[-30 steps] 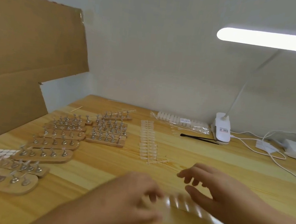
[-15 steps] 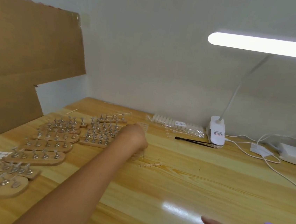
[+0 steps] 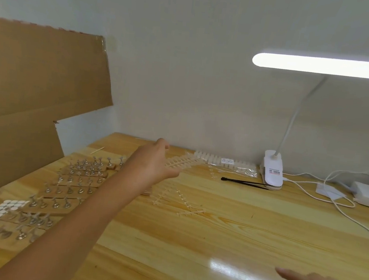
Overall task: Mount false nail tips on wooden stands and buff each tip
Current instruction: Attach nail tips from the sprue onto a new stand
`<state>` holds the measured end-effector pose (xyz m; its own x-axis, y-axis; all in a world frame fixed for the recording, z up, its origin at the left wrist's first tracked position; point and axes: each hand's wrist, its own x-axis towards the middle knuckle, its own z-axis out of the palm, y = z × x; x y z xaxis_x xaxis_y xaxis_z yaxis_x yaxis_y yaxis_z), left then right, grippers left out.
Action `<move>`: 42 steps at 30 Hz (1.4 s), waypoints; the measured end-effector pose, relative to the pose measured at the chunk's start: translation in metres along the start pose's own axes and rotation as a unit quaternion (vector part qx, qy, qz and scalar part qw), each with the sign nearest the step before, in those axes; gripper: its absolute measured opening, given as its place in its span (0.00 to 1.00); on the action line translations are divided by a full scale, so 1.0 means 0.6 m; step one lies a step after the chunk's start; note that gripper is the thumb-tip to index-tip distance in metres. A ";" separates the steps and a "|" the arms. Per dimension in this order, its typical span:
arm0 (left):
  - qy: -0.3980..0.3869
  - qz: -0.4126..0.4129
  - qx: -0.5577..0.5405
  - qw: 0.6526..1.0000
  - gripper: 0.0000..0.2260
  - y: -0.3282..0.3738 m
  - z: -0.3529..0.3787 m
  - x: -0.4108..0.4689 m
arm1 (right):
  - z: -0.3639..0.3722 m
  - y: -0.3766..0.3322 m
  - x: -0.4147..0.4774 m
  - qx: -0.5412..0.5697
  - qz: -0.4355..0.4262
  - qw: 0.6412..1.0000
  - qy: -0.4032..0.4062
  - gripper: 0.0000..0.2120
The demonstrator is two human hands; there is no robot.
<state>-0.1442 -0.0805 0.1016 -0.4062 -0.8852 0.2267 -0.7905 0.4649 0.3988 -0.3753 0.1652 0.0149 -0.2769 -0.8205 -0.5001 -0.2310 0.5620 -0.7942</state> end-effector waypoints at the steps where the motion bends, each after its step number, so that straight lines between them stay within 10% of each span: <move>1: 0.021 0.025 -0.022 0.999 0.28 -0.002 -0.007 -0.020 | 0.000 -0.004 -0.001 0.015 -0.125 0.992 0.021 0.18; 3: 0.076 0.107 -0.054 0.990 0.27 -0.003 -0.012 -0.072 | -0.012 0.041 -0.035 0.073 -0.164 0.983 0.037 0.20; 5: 0.104 0.199 -0.077 0.971 0.26 0.006 -0.012 -0.132 | -0.031 0.034 -0.037 0.149 -0.264 0.953 -0.010 0.48; 13: 0.157 0.416 -0.107 0.890 0.27 0.079 0.025 -0.233 | -0.020 -0.100 -0.080 0.257 -0.324 0.908 0.067 0.18; 17: -0.033 0.292 -0.236 0.926 0.33 0.099 0.023 -0.242 | -0.010 -0.113 -0.106 0.242 -0.351 0.898 0.112 0.17; 20: -0.254 0.152 -0.394 0.870 0.25 0.116 0.009 -0.214 | 0.001 -0.119 -0.109 0.244 -0.352 0.896 0.121 0.26; 26: -0.264 0.106 -0.470 0.835 0.05 0.151 0.022 -0.189 | 0.018 -0.119 -0.090 0.341 -0.339 0.874 0.078 0.21; 31: -0.254 0.093 -0.499 0.823 0.03 0.150 0.043 -0.204 | 0.033 -0.110 -0.088 0.066 -0.430 0.873 0.220 0.12; 35: -0.261 0.046 -0.527 0.808 0.06 0.147 0.050 -0.214 | 0.037 -0.101 -0.081 -0.329 -0.592 0.637 0.368 0.09; 38: -0.301 0.017 -0.549 0.780 0.06 0.143 0.048 -0.219 | 0.029 -0.096 -0.086 -0.439 -0.622 0.556 0.334 0.12; 40: -0.313 0.016 -0.553 0.772 0.06 0.141 0.047 -0.222 | 0.022 -0.090 -0.084 -0.451 -0.627 0.548 0.322 0.11; 42: -0.281 0.055 -0.544 0.788 0.05 0.140 0.049 -0.224 | 0.025 -0.088 -0.082 -0.374 -0.617 0.620 0.307 0.10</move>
<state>-0.1696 0.0769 0.0787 -0.8263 -0.5633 0.0054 0.0009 0.0082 1.0000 -0.3355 0.1743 0.0765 0.2916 -0.6080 0.7385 -0.9253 -0.3749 0.0567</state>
